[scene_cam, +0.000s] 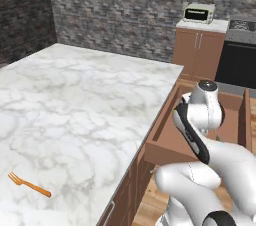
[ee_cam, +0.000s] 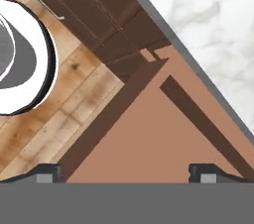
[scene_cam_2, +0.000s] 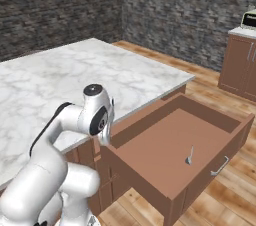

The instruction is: Organize the utensils by type. Pick up the wooden spoons from the counter and place them in the open cabinet. Then pick up the metallic utensils from the counter and place them in the open drawer.

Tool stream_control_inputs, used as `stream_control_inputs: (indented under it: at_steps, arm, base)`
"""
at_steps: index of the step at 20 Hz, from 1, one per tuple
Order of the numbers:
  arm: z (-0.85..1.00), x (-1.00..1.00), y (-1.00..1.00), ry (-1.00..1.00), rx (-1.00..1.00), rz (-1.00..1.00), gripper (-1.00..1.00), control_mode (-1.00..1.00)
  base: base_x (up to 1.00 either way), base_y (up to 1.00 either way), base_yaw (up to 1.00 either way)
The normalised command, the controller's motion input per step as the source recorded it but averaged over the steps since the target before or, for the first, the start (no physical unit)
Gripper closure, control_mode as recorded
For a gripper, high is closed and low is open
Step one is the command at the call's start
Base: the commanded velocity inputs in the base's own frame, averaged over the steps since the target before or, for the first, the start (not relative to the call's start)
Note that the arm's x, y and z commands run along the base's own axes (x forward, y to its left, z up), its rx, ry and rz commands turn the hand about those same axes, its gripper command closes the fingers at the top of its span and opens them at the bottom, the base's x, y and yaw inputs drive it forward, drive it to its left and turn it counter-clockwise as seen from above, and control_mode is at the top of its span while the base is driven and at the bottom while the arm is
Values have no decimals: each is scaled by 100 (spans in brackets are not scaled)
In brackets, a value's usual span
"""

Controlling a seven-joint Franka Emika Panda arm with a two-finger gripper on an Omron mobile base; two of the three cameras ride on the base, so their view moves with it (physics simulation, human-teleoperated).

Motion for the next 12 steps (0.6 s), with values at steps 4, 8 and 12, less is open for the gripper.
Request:
stream_control_inputs:
  at_steps: [4, 8, 12]
  arm:
    - [0, 24, 67, 16, -24, 34, -100, -100]
    - [0, 28, 42, 19, -19, 42, -100, -100]
    - [2, 16, 16, 3, -2, 37, -100, -100]
  base:
    - [0, 0, 0]
    - [0, 0, 0]
    - [0, 0, 0]
